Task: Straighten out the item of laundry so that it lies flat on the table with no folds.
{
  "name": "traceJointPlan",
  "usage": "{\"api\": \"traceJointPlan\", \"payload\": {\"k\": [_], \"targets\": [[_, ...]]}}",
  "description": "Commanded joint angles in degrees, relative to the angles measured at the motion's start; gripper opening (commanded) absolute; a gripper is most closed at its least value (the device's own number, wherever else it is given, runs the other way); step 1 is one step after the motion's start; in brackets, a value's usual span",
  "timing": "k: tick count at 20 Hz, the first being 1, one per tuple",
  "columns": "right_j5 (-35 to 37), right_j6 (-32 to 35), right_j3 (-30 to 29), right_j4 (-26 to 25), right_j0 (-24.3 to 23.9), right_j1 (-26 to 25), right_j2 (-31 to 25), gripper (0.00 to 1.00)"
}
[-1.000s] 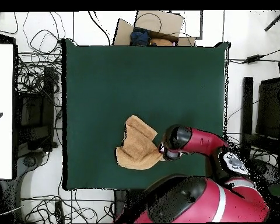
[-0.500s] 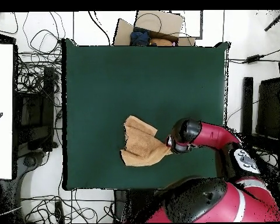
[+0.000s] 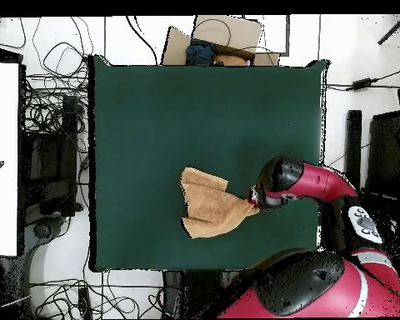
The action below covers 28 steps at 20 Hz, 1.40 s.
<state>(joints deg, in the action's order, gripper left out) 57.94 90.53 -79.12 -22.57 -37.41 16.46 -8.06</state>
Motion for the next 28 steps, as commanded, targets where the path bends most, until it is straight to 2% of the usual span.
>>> {"api": "traceJointPlan", "payload": {"k": [1,15,20,28], "targets": [[-2.4,-12.6,12.1,-5.0,-0.5,-4.4,-6.4,0.00],[0.2,-16.5,17.9,-5.7,-0.5,-6.7,-7.5,0.00],[2.7,-16.5,18.7,-6.0,0.2,-5.6,-7.4,0.00],[8.3,-18.6,23.9,-5.8,1.8,-6.1,-7.3,0.00]]}}
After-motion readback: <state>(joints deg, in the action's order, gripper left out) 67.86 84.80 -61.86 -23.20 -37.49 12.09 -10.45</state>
